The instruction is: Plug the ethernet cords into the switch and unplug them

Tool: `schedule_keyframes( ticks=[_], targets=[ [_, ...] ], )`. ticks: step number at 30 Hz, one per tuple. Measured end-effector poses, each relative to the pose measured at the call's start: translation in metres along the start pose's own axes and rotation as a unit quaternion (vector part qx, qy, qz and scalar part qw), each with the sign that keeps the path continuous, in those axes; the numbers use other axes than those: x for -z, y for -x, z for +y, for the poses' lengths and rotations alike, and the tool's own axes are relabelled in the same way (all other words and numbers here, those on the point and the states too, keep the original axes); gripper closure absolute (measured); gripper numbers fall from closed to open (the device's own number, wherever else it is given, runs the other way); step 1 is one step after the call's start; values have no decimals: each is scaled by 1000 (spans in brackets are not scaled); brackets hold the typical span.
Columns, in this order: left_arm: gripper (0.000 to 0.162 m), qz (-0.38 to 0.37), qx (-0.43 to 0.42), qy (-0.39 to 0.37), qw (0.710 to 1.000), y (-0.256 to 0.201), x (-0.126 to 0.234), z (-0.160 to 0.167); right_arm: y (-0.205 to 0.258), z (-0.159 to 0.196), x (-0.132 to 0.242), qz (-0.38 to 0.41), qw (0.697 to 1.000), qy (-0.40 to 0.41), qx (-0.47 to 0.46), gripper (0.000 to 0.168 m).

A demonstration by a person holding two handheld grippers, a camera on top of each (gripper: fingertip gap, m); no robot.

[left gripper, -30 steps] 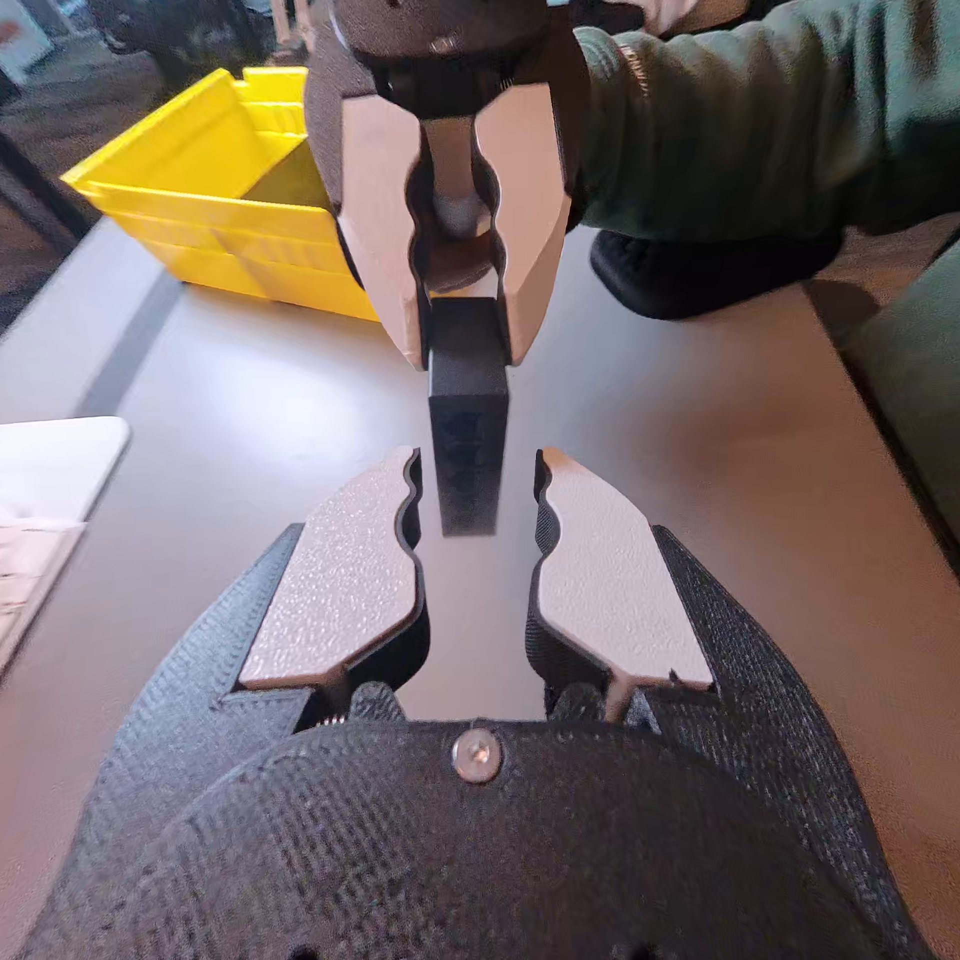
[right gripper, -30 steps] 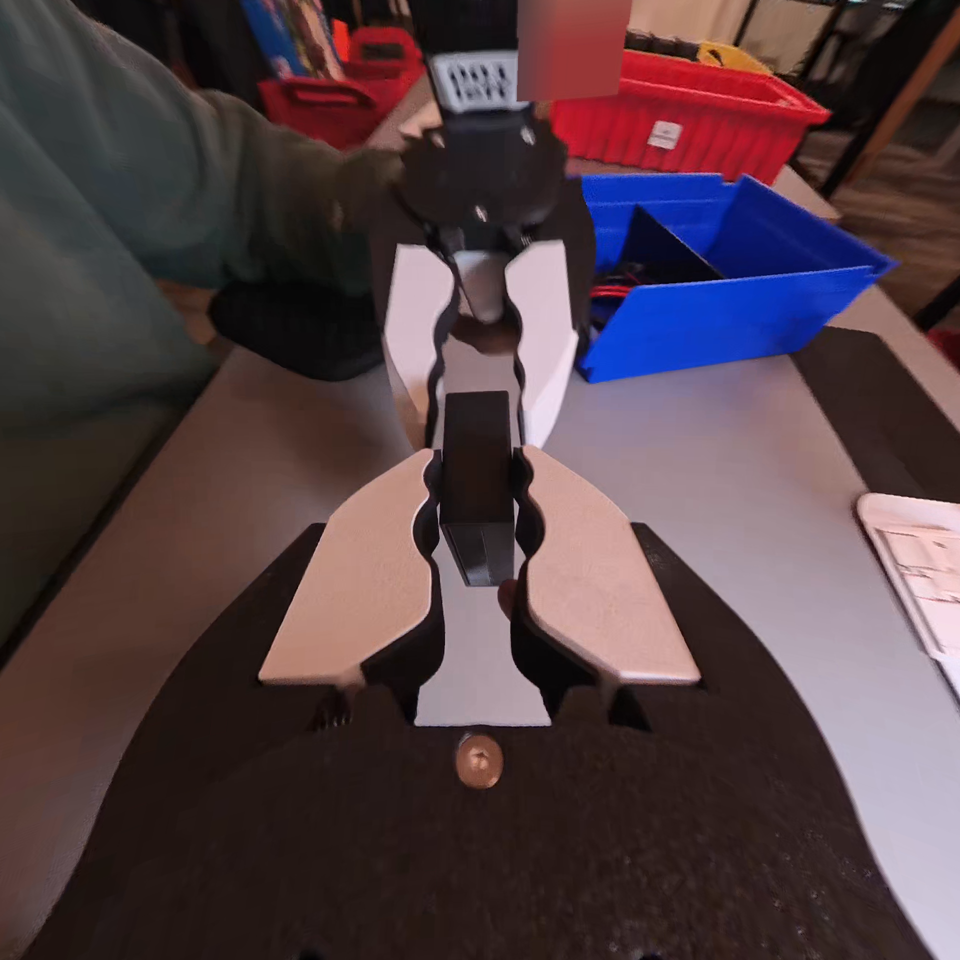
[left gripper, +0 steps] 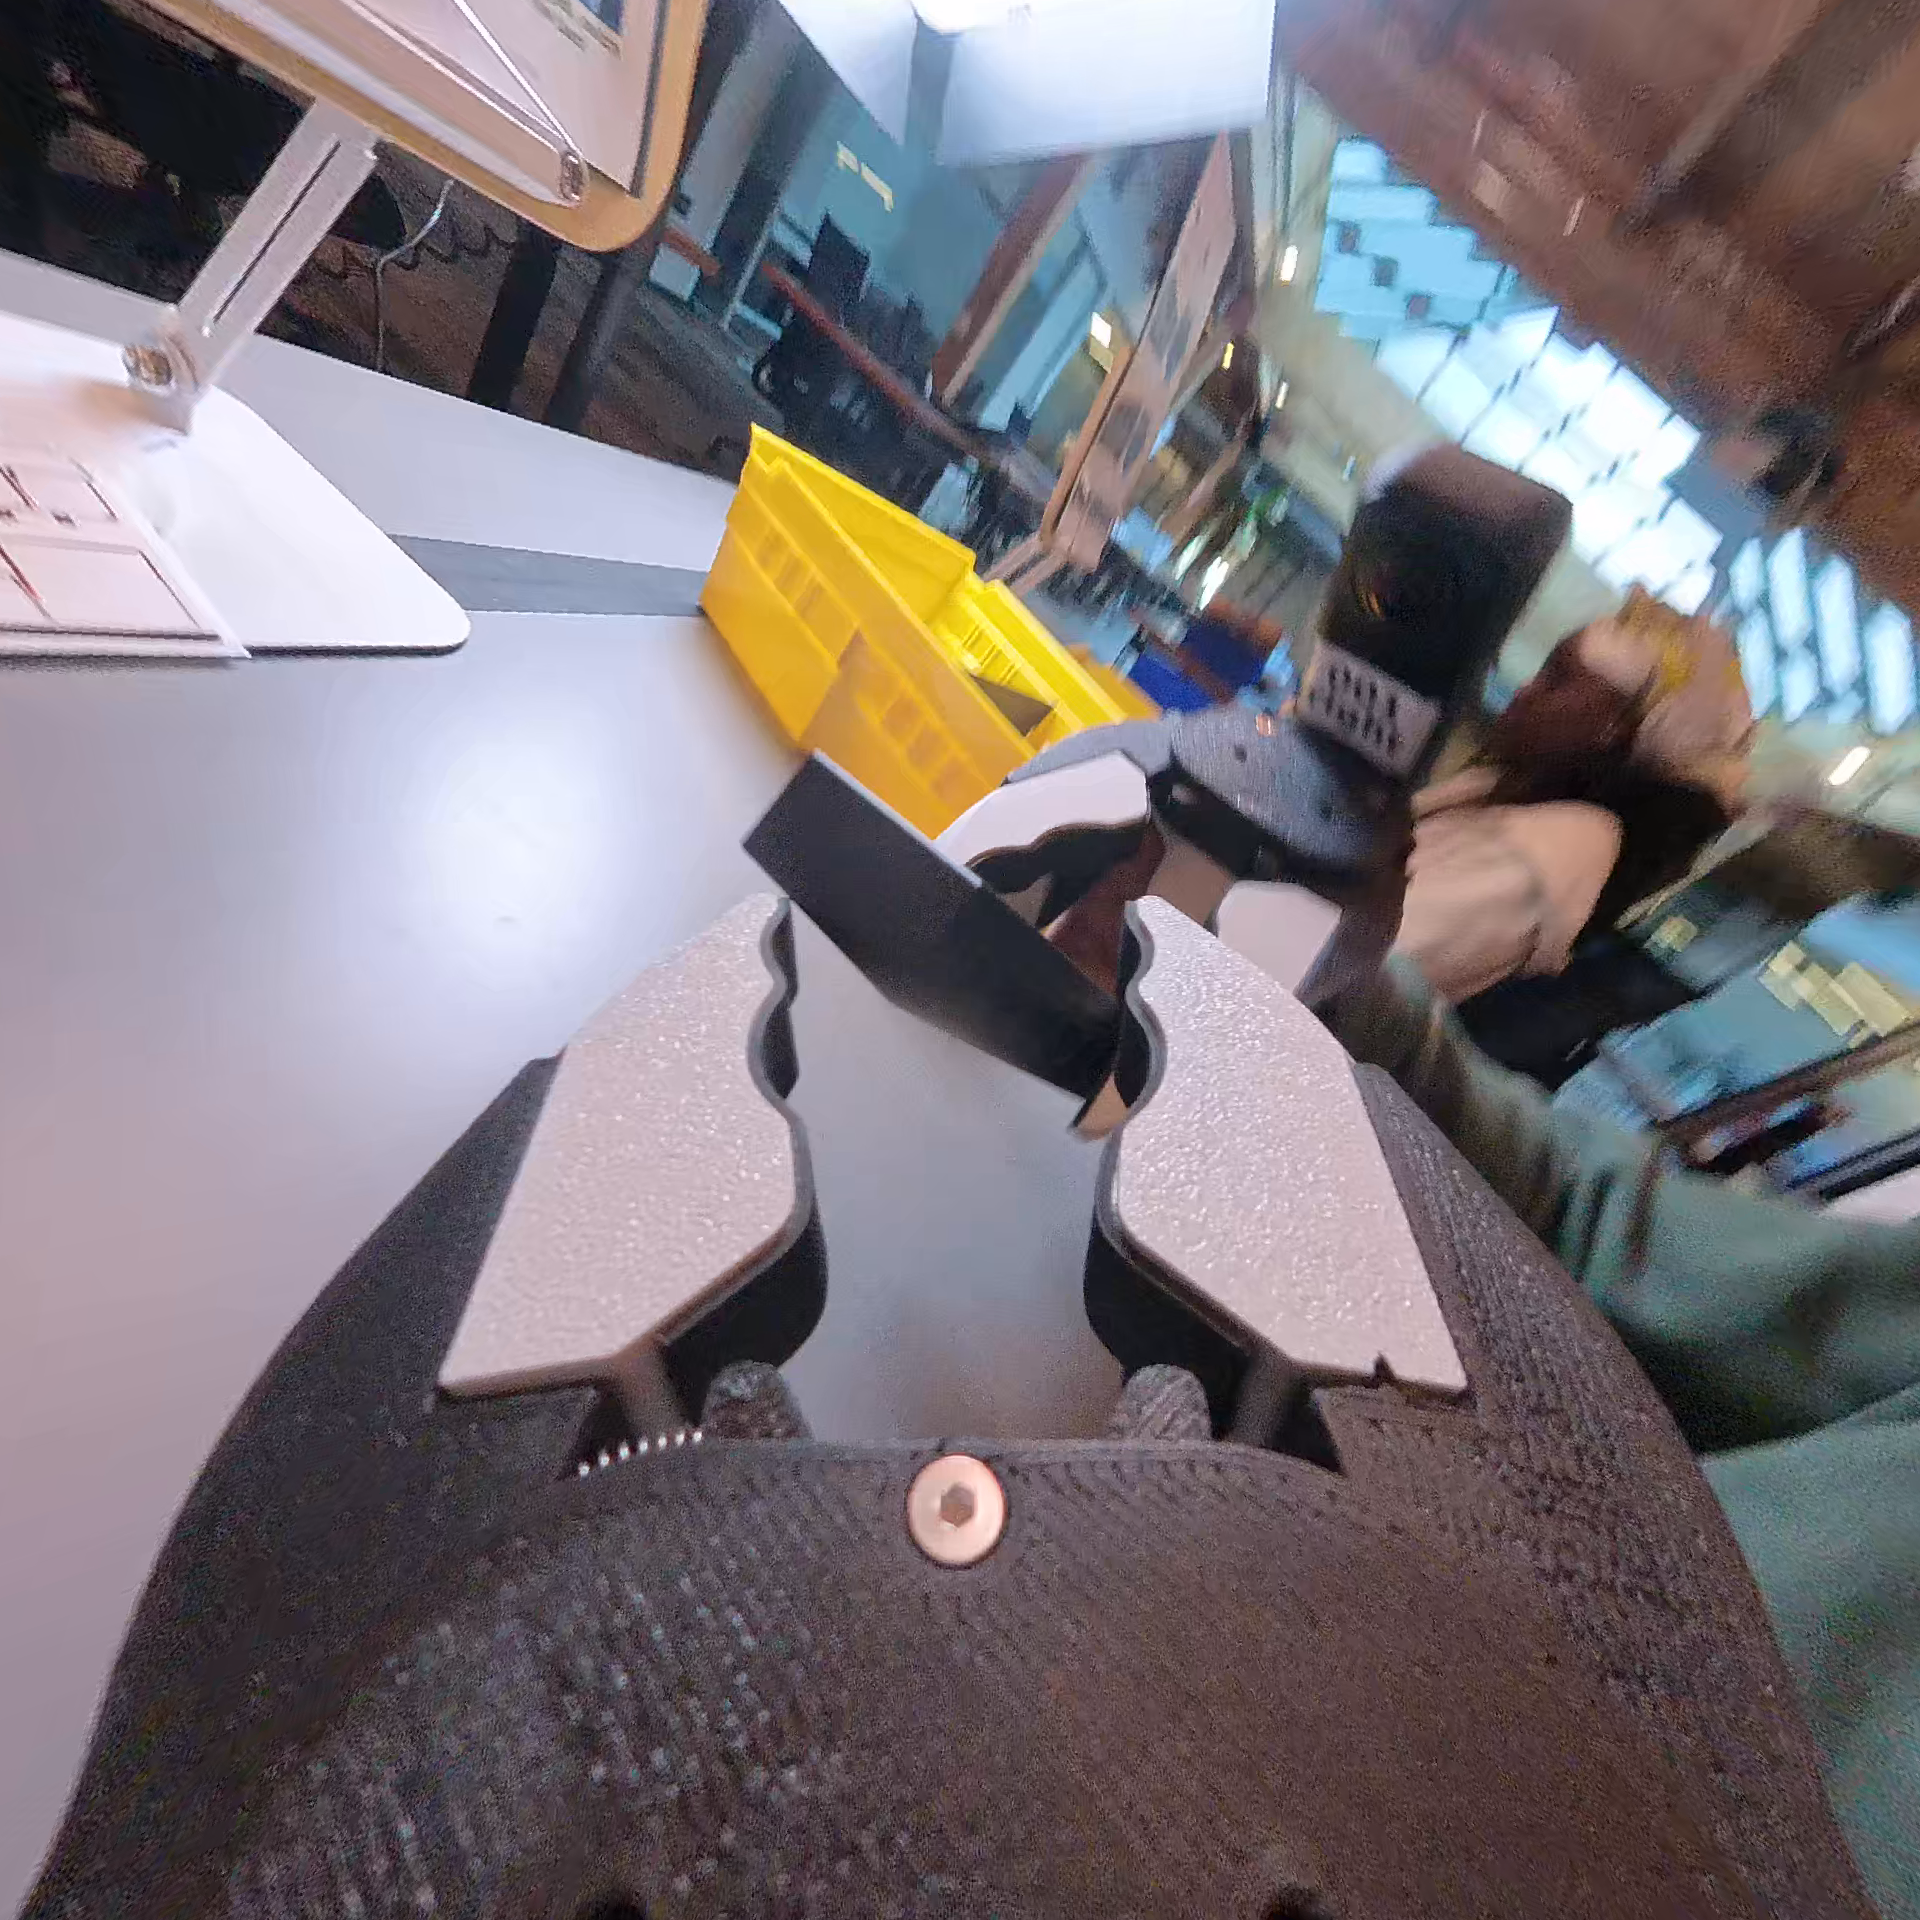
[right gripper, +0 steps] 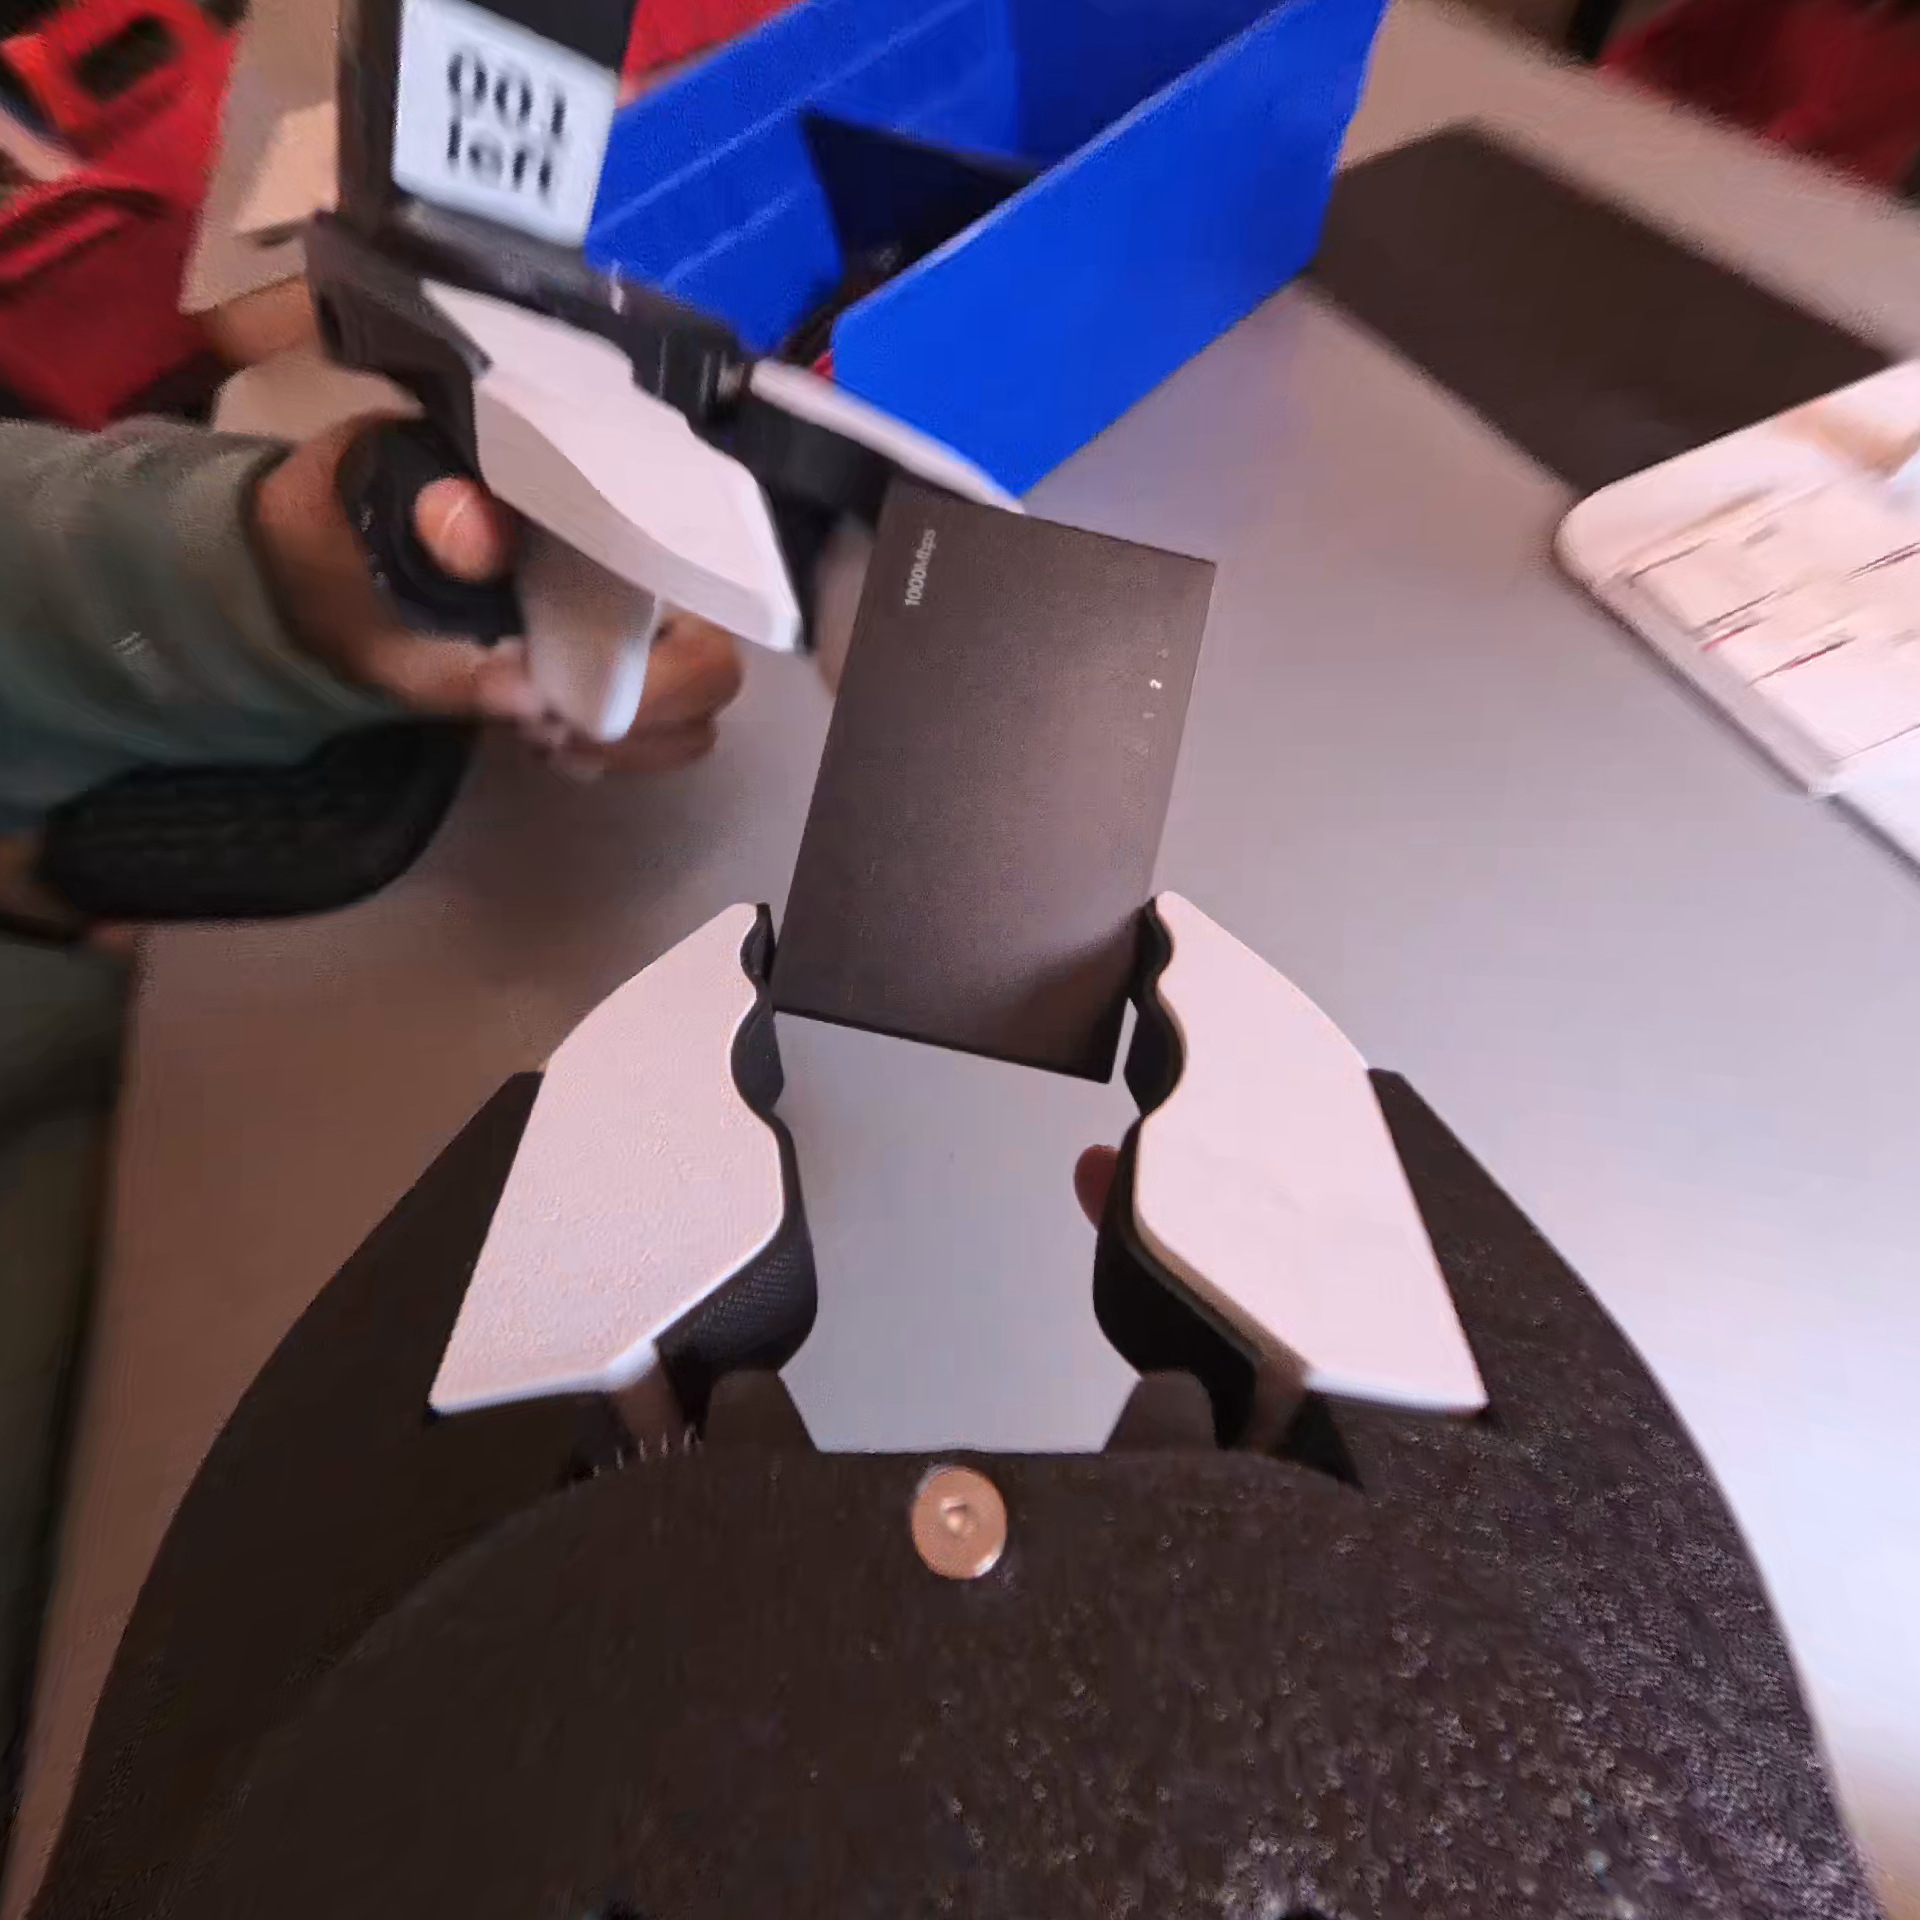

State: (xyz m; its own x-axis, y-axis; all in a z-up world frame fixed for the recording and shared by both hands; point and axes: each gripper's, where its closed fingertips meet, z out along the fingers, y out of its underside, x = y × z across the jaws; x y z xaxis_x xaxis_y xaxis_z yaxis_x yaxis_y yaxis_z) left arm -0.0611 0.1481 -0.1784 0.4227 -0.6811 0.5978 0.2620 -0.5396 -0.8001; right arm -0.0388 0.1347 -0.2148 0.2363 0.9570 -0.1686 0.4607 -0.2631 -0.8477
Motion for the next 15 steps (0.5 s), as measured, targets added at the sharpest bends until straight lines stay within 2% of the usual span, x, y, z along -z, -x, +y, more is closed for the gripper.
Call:
schedule_keyframes(
  ticks=[3, 4, 7, 9, 11, 13, 15],
  targets=[
    [100, -11, -154, 100, 983, 11, 3, 21, -4, 29, 1, -70, 996, 52, -23, 103],
    [99, -25, -217, 137, 966, 18, 4, 31, -5, 37, -1, -82, 995, 62, -12, 103],
    [97, -70, -383, 250, 886, 42, 8, 67, -15, 63, -13, -74, 991, 112, 27, 103],
    [99, -88, -417, 294, 856, 52, 8, 84, -19, 73, -19, -69, 986, 142, 50, 103],
    [101, -93, -426, 315, 843, 56, 7, 95, -24, 77, -23, -52, 982, 162, 87, 103],
    [102, -98, -429, 324, 837, 59, 8, 96, -29, 80, -25, -34, 975, 188, 115, 103],
    [104, -101, -418, 317, 845, 59, 9, 91, -38, 85, -26, -14, 967, 217, 130, 103]
  ],
)
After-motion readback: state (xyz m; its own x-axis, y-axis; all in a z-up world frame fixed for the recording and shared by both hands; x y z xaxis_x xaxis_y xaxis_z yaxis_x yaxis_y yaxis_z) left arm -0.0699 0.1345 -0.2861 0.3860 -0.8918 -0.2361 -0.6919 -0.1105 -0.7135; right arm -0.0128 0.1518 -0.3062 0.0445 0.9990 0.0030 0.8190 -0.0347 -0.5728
